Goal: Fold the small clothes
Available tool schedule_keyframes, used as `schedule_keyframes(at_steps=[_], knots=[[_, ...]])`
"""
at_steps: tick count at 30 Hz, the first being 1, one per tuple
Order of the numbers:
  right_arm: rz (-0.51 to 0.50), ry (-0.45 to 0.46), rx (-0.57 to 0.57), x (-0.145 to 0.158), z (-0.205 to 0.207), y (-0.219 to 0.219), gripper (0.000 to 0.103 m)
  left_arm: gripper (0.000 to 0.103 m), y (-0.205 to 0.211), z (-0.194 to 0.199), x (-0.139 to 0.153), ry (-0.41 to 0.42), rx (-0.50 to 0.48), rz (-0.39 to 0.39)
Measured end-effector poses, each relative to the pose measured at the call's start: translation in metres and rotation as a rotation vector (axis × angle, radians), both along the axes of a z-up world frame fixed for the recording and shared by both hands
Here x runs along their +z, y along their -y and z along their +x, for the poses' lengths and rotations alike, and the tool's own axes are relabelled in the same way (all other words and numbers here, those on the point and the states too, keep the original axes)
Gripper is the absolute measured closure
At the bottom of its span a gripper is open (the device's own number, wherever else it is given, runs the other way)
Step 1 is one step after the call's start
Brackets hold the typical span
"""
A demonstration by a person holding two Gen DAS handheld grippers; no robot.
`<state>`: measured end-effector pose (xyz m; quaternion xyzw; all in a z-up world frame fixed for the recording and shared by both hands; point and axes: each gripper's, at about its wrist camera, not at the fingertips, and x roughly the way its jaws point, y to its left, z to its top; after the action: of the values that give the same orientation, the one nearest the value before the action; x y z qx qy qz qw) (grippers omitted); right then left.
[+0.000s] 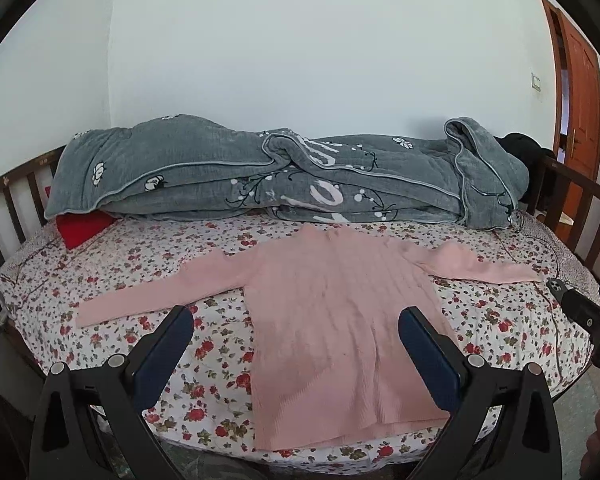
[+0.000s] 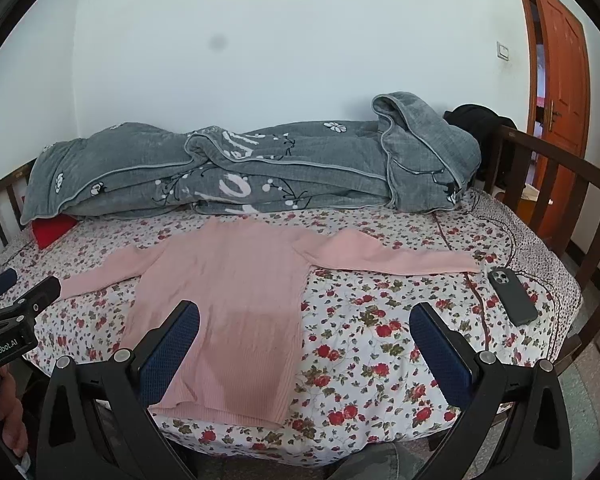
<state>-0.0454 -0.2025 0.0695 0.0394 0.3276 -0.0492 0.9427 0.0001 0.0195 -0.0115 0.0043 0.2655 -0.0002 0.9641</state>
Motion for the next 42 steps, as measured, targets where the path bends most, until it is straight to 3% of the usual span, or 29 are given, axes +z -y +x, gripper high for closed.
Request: schedule_keyframes(at_steps=[42], knots=[[0.004, 0.017, -0.004, 0.0053, -0.0049, 0.0016, 0.000, 0.000, -0.0056, -0.0029, 0.0002, -0.003, 0.008, -0.023]])
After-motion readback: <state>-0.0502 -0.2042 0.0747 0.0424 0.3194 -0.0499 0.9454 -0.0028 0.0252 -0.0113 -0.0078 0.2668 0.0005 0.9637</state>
